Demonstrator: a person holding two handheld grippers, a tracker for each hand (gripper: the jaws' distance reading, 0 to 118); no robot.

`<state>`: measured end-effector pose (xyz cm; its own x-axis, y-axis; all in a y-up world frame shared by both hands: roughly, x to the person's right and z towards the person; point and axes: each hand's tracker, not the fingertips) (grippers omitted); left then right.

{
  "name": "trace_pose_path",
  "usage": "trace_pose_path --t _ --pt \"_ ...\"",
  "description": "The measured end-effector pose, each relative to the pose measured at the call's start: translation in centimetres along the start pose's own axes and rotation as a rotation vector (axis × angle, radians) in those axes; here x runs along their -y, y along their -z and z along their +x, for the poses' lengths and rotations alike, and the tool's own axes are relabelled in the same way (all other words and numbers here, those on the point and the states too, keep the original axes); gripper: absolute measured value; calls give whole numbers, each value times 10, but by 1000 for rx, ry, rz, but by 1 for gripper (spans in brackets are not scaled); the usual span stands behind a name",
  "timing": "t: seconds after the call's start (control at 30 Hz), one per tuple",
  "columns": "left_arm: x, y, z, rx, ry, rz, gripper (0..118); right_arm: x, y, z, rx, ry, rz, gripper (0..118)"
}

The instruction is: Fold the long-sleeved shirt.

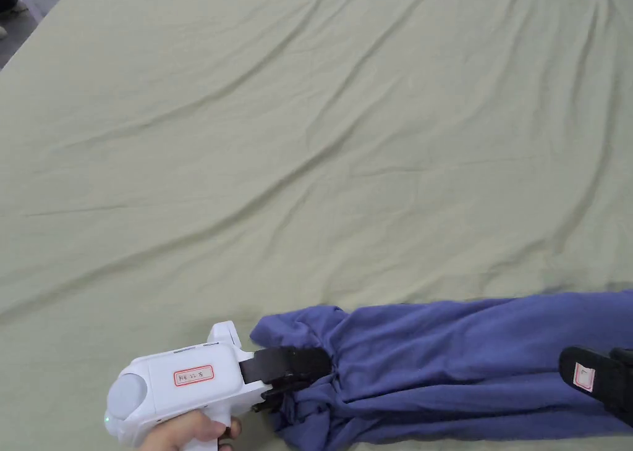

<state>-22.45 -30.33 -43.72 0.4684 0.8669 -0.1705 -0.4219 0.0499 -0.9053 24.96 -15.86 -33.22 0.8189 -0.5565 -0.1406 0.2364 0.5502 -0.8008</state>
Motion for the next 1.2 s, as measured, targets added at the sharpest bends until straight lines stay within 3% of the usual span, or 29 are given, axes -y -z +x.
trace_pose_path --t 0.13,0.17,0.23,0.33,0.4,0.5,0.63,0.87,0.97,1.07,1.2 --pt "-4 -32 10 85 4 87 11 -2 -7 -7 -3 -7 13 2" --pt "-7 -42 15 73 21 100 11 -2 -9 -9 -3 -5 17 2" --pt "-16 -64 26 -93 143 122 10 -5 -10 -14 3 1 18 2" --pt "-27 -88 24 -40 142 94 10 -8 -8 -27 11 -12 3 2" --pt "-28 -100 36 -91 193 84 9 -9 -5 -37 62 -41 -19 2" --pt "-36 -117 37 -105 174 98 9 -11 4 -53 154 -80 -56 2" --pt "-50 -155 27 -109 109 165 9 -10 14 -65 149 -57 -71 2" --pt "-64 -237 41 -286 130 319 9 -4 12 -67 155 -46 -53 2" --pt "-38 -223 89 -416 254 326 9 0 3 -65 180 -67 -37 2" --pt "-3 -178 144 -394 365 316 9 6 -8 -60 199 -72 -25 2" --pt "51 -82 212 -406 639 196 9 13 -29 -50 172 -38 0 2"
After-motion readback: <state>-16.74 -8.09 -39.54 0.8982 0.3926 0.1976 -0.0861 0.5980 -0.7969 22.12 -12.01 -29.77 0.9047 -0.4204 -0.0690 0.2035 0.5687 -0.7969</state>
